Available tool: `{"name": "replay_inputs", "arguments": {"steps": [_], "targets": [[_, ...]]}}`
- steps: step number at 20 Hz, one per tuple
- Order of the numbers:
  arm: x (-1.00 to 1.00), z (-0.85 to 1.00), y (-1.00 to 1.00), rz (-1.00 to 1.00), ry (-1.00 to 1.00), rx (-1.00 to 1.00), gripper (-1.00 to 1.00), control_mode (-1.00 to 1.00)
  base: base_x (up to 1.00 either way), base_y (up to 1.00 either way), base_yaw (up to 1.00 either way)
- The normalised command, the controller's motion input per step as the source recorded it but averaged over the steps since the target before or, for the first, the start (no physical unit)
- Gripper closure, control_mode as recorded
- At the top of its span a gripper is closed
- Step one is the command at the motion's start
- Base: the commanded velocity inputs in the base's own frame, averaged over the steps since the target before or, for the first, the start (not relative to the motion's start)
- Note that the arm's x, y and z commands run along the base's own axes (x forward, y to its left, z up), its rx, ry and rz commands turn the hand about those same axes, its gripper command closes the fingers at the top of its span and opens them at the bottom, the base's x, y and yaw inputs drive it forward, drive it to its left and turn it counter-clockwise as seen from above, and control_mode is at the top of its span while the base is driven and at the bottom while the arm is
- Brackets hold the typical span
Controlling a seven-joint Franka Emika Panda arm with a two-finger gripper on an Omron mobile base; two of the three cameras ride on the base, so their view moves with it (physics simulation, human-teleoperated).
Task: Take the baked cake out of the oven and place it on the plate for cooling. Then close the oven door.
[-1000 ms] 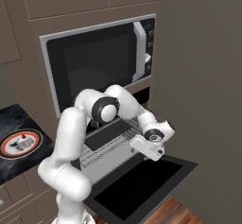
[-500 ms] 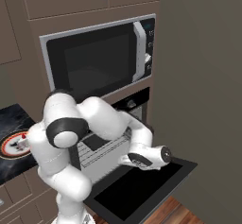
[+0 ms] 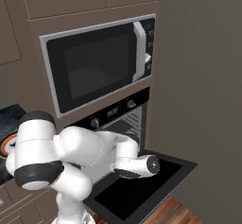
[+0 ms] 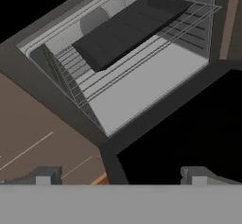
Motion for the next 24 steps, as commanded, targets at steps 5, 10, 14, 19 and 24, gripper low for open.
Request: {"name": "replay_inputs", "arguments": {"steps": [5, 10, 14, 19, 24], "targets": [[-0.24, 0.34, -0.44, -0.03, 0.03, 0.11, -1.0, -1.0, 0.0, 0.0, 0.0], [-0.23, 0.4, -0.8, 0.0, 0.08, 0.33, -1.0, -1.0, 0.0, 0.0, 0.0], [-0.08, 0.3, -0.97, 0.0, 0.13, 0.37, -1.0, -1.0, 0.0, 0.0, 0.0], [-0.01, 0.08, -0.99, 0.0, 0.14, 0.41, -1.0, -1.0, 0.0, 0.0, 0.0], [0.0, -0.03, -0.89, 0.0, 0.01, 0.32, -1.0, -1.0, 0.0, 0.0, 0.0]]}}
